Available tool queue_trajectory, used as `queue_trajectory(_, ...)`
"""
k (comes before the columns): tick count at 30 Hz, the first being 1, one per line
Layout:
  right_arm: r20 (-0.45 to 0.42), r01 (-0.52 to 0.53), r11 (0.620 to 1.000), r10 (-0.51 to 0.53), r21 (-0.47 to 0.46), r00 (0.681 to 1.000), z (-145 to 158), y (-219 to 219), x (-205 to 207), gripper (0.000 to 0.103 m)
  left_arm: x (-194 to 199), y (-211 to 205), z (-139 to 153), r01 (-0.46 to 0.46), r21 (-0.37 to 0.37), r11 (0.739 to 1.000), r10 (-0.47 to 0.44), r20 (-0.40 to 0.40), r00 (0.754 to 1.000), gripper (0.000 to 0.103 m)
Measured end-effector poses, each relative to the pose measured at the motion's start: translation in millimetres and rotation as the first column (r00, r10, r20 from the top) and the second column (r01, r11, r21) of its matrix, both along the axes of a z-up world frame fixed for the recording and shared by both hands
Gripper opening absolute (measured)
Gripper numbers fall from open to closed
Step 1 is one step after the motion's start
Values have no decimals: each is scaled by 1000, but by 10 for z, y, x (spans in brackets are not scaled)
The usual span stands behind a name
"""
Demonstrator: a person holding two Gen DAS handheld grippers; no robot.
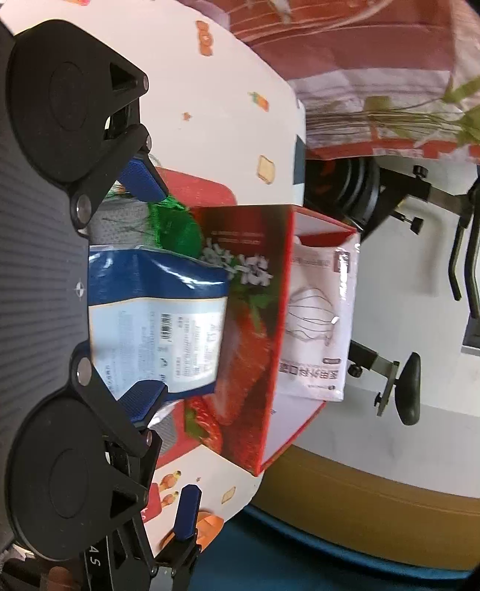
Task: Organize soft objects
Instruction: 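Move the open left gripper down around the blue-and-white packet, then close the left gripper on the blue-and-white packet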
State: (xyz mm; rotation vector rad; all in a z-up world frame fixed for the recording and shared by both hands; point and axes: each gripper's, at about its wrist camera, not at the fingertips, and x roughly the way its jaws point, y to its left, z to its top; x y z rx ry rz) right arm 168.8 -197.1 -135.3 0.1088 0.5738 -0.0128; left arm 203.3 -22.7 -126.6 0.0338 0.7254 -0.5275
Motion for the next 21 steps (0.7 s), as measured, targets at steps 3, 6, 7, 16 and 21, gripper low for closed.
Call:
queue_trajectory(3,13,11,1000,-11,17,1000,-85,-10,-17,103,-32,14,-51,-16,22,1000,16,4,1000,103)
queue_trajectory(6,27,14,1000,-14,8,1000,-142,-1,-23,103,-26,58,-87,-52,22,998,52,-1,999,103)
queue_trajectory(7,24,16,1000,-16,6,1000,-161,1,-18,103,-16,90,-101,-71,4,997,71,-6,997,103)
queue_trajectory(16,-17,21,999,-21,36,1000,-298,-51,80,103,71,197,-192,-118,-37,992,118,-16,993,103)
queue_trajectory(21,-46,22,1000,-21,22,999,-354,-20,166,103,136,162,-224,-89,-3,996,89,-34,995,103)
